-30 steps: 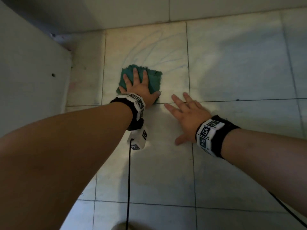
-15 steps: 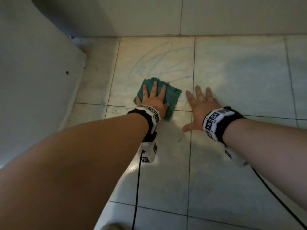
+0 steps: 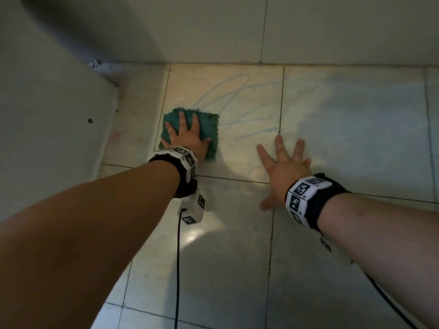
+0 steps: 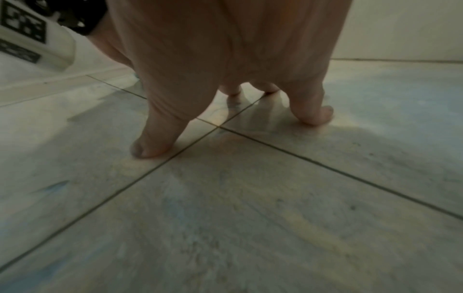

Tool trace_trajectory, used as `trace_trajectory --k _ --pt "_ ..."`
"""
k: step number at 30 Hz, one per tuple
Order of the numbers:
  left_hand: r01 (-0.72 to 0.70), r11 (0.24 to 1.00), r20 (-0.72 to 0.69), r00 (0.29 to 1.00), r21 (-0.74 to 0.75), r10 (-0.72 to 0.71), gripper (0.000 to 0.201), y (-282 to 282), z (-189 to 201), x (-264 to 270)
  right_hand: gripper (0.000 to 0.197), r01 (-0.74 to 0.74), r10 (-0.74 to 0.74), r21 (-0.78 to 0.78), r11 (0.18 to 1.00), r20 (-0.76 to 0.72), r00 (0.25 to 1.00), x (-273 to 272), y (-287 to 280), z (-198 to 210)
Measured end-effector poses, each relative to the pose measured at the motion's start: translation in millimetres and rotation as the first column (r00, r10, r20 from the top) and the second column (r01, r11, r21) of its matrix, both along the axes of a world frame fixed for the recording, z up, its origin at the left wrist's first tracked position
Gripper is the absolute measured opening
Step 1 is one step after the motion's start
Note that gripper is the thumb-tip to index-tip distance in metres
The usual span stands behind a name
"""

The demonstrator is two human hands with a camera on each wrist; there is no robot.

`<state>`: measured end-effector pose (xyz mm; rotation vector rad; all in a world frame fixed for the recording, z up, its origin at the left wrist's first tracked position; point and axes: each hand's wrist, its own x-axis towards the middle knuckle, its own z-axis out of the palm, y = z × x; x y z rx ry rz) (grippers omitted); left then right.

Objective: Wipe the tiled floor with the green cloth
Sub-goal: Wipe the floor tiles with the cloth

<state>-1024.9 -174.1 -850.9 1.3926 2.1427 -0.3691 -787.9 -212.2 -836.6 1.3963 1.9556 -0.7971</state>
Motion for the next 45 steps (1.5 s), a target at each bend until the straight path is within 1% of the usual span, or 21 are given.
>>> trace_trajectory --k 3,4,7,10,13,15,17,20,23,25,26,28,30,31,34,36,38,39,42,43,45 --pt "0.030 0.999 -0.005 1.000 -0.017 -0.031 0.079 1 4 10 0.147 -0.004 0.004 -0.013 1.000 -0.009 1.000 -3 2 4" --pt "0.066 0.998 0.005 0.998 -0.013 -0.066 0.079 0 5 18 0.145 -0.009 0.009 -0.021 1.000 -0.012 1.000 -1 3 6" --pt "0.243 0.970 0.051 0.969 -0.003 -0.242 0.080 -7 6 57 0.138 0.011 -0.011 -0.018 1.000 -0.012 1.000 21 11 11" --pt "0.409 0.912 0.080 0.909 0.000 -0.408 0.081 -18 2 105 0.150 0.135 -0.136 0.021 0.991 0.062 0.989 46 18 11" --pt "0.472 0.881 0.084 0.878 0.015 -0.471 0.080 -16 -4 126 0.158 0.175 -0.179 0.043 0.984 0.114 0.977 48 24 6" --pt "0.492 0.870 0.081 0.867 0.017 -0.492 0.079 -4 -4 120 0.159 0.174 -0.177 0.038 0.984 0.103 0.979 47 28 6" --pt "0.411 0.911 0.099 0.906 0.033 -0.412 0.077 13 -4 102 0.156 0.180 -0.179 0.004 0.984 0.076 0.981 50 29 7" --pt "0.222 0.974 0.055 0.973 0.036 -0.224 0.077 40 -4 63 0.152 0.168 -0.166 -0.019 0.986 0.063 0.984 55 30 8" --pt "0.075 0.996 -0.002 0.997 0.038 -0.075 0.078 49 -3 42 0.151 0.168 -0.166 -0.030 0.985 0.053 0.985 54 30 9" --pt "0.036 0.998 -0.010 0.999 0.048 -0.035 0.078 51 -1 42 0.151 0.172 -0.170 -0.042 0.984 0.048 0.984 54 31 9" --pt "0.058 0.997 -0.008 0.998 0.051 -0.058 0.078 51 0 45 0.150 0.177 -0.174 -0.049 0.983 0.048 0.984 54 31 10" --pt "0.199 0.979 -0.006 0.980 0.052 -0.199 0.079 52 0 59 0.149 0.169 -0.167 -0.053 0.984 0.049 0.985 54 32 11" --pt "0.367 0.929 0.011 0.930 0.051 -0.368 0.079 51 1 84 0.150 0.155 -0.153 -0.055 0.986 0.046 0.987 53 33 11" --pt "0.421 0.906 0.032 0.906 0.053 -0.423 0.079 51 0 101 0.151 0.154 -0.151 -0.051 0.987 0.047 0.987 52 33 11" --pt "0.502 0.863 0.086 0.859 0.061 -0.505 0.078 56 -2 137 0.152 0.139 -0.136 -0.044 0.989 0.080 0.988 52 34 9" --pt "0.522 0.850 0.087 0.846 0.065 -0.526 0.078 60 -4 138 0.152 0.135 -0.130 -0.046 0.990 0.091 0.987 51 34 8" --pt "0.496 0.865 0.089 0.861 0.072 -0.501 0.078 65 -5 129 0.152 0.142 -0.137 -0.048 0.989 0.088 0.987 52 34 6" --pt "0.456 0.886 0.093 0.882 0.080 -0.462 0.078 68 -4 123 0.152 0.142 -0.138 -0.046 0.989 0.088 0.987 52 34 6" --pt "0.256 0.963 0.070 0.962 0.084 -0.262 0.077 79 -5 94 0.152 0.133 -0.128 -0.048 0.990 0.088 0.988 54 34 5" --pt "0.181 0.981 0.047 0.982 0.076 -0.185 0.077 81 -6 80 0.152 0.131 -0.126 -0.052 0.990 0.088 0.988 54 34 6" --pt "0.051 0.996 0.005 0.999 0.067 -0.051 0.076 85 -7 55 0.152 0.125 -0.120 -0.054 0.991 0.085 0.989 55 34 6"
